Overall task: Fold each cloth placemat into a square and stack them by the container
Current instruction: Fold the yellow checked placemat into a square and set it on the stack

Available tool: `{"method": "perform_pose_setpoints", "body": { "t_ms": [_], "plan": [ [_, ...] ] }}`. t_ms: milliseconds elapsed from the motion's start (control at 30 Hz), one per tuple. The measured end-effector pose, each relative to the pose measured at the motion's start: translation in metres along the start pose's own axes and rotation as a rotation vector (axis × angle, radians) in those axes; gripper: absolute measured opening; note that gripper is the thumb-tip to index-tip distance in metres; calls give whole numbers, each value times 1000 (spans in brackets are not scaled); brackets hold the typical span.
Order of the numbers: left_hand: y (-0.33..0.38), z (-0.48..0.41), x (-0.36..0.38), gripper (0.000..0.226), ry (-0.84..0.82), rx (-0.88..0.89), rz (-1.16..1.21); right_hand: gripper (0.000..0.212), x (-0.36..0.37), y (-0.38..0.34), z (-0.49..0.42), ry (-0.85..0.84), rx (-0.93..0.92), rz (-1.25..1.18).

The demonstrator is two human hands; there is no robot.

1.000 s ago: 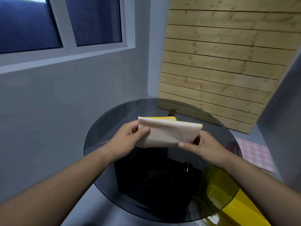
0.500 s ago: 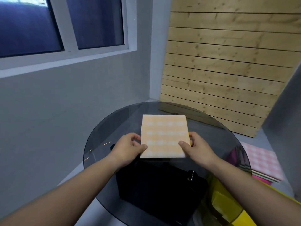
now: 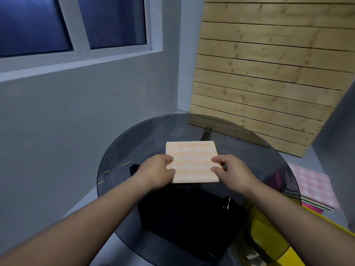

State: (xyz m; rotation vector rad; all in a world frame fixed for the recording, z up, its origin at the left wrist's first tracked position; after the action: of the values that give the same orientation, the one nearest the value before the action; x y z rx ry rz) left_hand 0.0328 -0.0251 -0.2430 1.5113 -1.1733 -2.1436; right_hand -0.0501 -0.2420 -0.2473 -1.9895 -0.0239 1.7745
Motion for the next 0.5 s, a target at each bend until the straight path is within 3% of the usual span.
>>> {"method": "perform_pose_setpoints", "body": {
  "t_ms": [33,100,333,500],
  "plan": [
    [2,1,0,5,1,17,-37,38,1,-1,-1,-9,-8,18],
    [3,-1,3,22,1,42,-102,39,2,-1,-3,-33,-21,43],
    [1,-9,3,31,4,26,-221,46,3,-5,-3,-169,-45,88],
    [11,-8,12,8,34,66,-331,38,9,-6,2,-217,-54,120]
  ]
}}
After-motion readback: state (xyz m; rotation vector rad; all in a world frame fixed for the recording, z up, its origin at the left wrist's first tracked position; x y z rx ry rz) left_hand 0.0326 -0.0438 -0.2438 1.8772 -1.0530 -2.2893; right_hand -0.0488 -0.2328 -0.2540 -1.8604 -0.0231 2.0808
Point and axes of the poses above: each hand's wrist, its own z-axis away from the middle knuckle, its own x-axis out of the palm, y = z × x, the point moved 6 cm from there along -z, towards the middle knuckle, and after that the axes turned 14 degrees about z, right-handed, at the moved point
